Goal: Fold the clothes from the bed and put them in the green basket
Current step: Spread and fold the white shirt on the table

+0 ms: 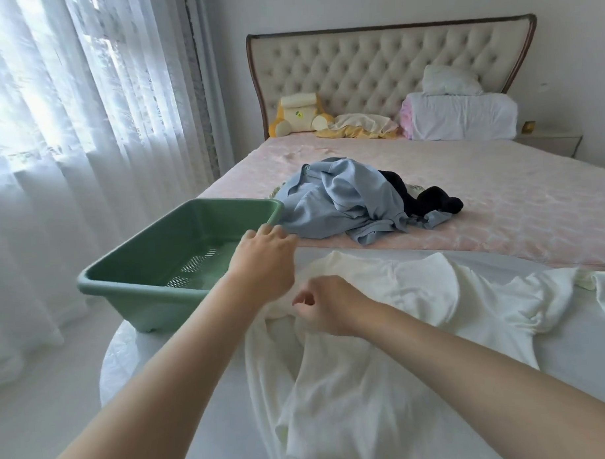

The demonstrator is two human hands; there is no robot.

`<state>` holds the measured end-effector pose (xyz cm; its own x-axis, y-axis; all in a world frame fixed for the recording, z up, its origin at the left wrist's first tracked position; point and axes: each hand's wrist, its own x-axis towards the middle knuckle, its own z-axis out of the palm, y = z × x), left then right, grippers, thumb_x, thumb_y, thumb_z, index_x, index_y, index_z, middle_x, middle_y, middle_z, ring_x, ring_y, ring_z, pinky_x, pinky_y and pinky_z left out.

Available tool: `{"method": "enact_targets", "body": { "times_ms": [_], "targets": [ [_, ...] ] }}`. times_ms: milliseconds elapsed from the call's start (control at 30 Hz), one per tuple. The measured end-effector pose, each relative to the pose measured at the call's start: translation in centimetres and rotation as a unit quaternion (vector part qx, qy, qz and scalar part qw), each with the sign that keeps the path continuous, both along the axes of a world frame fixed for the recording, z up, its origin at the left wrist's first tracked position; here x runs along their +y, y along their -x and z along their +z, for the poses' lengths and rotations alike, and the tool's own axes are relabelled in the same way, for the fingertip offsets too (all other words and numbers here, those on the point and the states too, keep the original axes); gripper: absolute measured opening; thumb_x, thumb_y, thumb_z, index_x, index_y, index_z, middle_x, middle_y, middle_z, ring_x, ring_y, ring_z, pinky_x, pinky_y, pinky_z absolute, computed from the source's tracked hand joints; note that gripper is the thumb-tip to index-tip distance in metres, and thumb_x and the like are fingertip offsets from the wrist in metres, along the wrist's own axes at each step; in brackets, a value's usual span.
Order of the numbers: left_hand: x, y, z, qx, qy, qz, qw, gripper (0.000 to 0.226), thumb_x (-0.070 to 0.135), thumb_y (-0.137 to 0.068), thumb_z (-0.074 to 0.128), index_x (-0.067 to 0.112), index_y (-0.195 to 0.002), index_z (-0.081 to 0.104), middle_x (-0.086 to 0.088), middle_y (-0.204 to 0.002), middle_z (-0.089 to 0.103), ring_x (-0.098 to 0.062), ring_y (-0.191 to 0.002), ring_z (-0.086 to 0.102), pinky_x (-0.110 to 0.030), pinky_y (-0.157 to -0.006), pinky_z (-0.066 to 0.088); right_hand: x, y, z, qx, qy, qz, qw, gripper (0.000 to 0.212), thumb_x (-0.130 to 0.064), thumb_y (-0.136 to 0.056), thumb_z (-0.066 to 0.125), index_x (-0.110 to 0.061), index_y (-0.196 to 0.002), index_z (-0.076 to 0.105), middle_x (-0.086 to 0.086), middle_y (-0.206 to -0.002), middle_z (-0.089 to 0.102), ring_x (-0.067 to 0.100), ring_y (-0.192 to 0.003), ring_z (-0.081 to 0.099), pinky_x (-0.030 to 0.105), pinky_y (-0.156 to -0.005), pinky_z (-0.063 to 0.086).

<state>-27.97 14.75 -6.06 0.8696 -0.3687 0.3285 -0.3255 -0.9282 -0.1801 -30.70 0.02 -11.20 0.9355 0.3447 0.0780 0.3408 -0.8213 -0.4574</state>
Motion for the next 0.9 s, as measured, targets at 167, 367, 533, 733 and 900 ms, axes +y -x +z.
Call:
{"method": "enact_targets", "body": {
  "times_ms": [167,367,533,733,900],
  "targets": [
    [4.8,0.9,0.8,0.113,0.105,0.039,0.987,0.038,0.026,-0.095,0.046,0.02,-0.132,0.053,-0.004,-0.134,0.048,-0.027,-0.124,0.044,-0.04,-0.099,0.043,5.8,1.5,-0.4,0.076,0.13,0.012,0.989,0.047,-0.068,-0.08,0.057,-0.024,-0.094,0.067,-0.006,-0.097,0.068,0.017,-0.092,0.063,0.033,-0.079,0.048],
    [5.7,1.0,-0.7,0.131,0.154,0.0,0.979,0.045,0.022,-0.094,0.049,0.02,-0.139,0.051,-0.002,-0.142,0.045,-0.027,-0.13,0.043,-0.038,-0.106,0.038,8.1,2.3,-2.0,0.085,0.188,0.011,0.978,0.038,-0.045,-0.089,0.053,-0.012,-0.106,0.062,0.004,-0.108,0.067,0.026,-0.101,0.061,0.034,-0.085,0.049],
    [5.3,0.9,-0.6,0.055,0.087,-0.002,0.995,0.051,0.021,-0.091,0.05,0.03,-0.141,0.046,0.003,-0.141,0.047,-0.024,-0.127,0.039,-0.035,-0.104,0.031,7.2,1.6,1.1,0.221,-0.256,-0.14,0.93,0.025,-0.032,-0.092,0.043,-0.016,-0.083,0.061,0.006,-0.077,0.056,0.025,-0.069,0.052,0.028,-0.058,0.039],
    [2.7,1.5,0.0,0.019,0.099,-0.082,0.992,0.061,0.007,-0.085,0.045,0.034,-0.14,0.047,0.011,-0.132,0.056,-0.016,-0.125,0.047,-0.03,-0.097,0.031,0.1,-0.3,5.7,0.368,-0.502,-0.082,0.778,0.034,-0.038,-0.1,0.043,-0.022,-0.071,0.046,-0.004,-0.058,0.032,0.009,-0.038,0.027,0.019,-0.036,0.022],
    [-0.1,1.3,-1.6,0.118,0.201,-0.114,0.966,0.062,-0.001,-0.086,0.045,0.025,-0.141,0.046,0.003,-0.132,0.058,-0.02,-0.12,0.054,-0.033,-0.097,0.044,-7.6,-0.4,7.7,0.343,-0.343,-0.129,0.865,0.016,-0.004,-0.09,0.049,-0.02,-0.087,0.052,-0.002,-0.068,0.039,0.009,-0.043,0.024,0.019,-0.037,0.018]
  ]
}}
